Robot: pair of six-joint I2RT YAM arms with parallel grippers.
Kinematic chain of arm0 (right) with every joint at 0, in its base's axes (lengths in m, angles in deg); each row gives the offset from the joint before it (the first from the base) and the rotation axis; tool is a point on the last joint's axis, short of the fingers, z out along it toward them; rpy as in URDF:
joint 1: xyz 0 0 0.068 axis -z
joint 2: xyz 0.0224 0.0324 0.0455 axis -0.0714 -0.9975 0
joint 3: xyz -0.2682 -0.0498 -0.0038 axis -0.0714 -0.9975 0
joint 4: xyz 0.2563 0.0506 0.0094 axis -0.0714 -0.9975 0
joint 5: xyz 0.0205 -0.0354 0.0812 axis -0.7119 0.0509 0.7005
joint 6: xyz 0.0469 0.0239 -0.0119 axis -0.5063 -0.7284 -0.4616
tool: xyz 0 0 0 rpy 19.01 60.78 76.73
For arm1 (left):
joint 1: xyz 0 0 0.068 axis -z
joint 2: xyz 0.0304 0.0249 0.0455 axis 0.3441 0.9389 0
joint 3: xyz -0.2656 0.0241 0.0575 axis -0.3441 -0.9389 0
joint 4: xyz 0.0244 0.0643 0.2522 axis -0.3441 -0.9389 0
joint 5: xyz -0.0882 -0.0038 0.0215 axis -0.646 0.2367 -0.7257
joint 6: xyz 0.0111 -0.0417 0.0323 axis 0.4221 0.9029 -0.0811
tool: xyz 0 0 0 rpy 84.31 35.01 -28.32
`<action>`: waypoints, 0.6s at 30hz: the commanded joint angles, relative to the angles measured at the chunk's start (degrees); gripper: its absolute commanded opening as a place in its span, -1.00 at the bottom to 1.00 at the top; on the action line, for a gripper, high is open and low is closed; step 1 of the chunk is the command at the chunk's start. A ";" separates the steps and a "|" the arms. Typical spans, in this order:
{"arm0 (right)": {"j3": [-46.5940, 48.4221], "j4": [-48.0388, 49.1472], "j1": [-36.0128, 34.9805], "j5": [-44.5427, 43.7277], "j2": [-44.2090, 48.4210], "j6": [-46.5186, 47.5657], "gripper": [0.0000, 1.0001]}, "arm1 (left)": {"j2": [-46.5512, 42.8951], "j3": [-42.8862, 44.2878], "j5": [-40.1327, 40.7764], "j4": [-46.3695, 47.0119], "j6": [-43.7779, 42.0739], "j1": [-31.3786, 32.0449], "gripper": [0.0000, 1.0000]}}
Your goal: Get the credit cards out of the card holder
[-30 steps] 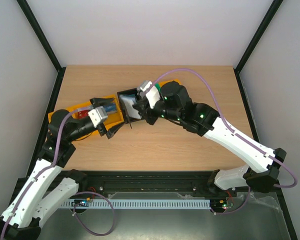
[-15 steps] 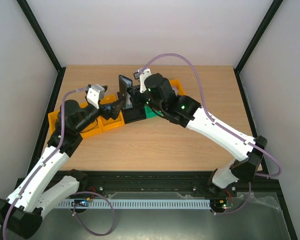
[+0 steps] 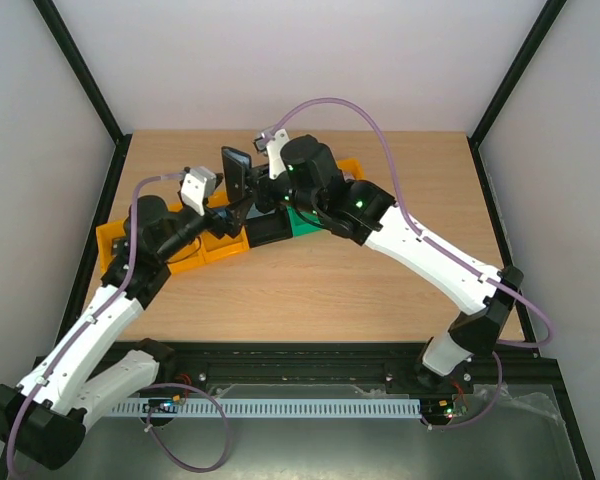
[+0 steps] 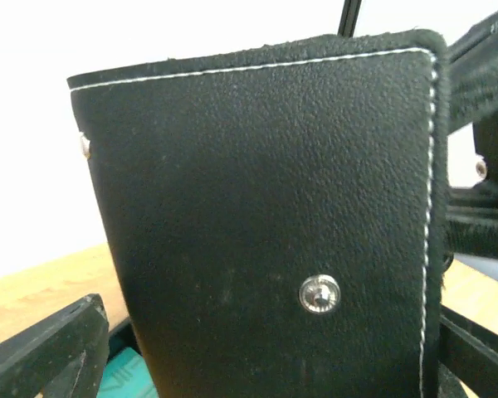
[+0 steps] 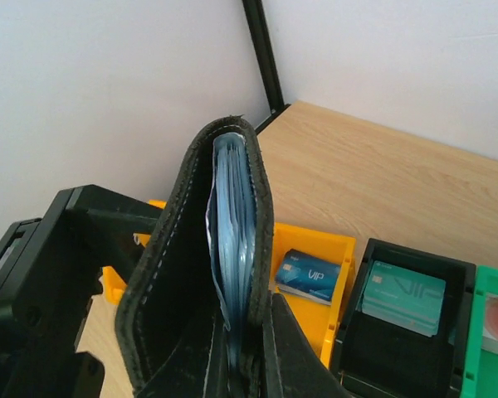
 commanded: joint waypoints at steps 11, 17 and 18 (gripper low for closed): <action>1.38 -1.38 4.81 25.35 2.49 5.36 -0.97 | -3.42 -1.39 -18.32 7.13 15.62 -6.37 0.42; 0.82 0.07 6.72 34.80 3.14 5.50 -0.97 | -2.54 -0.10 -19.68 7.26 17.16 -9.93 0.29; 0.35 0.69 6.82 36.39 3.30 5.50 -0.97 | -2.54 -0.19 -19.94 7.22 16.64 -9.97 0.21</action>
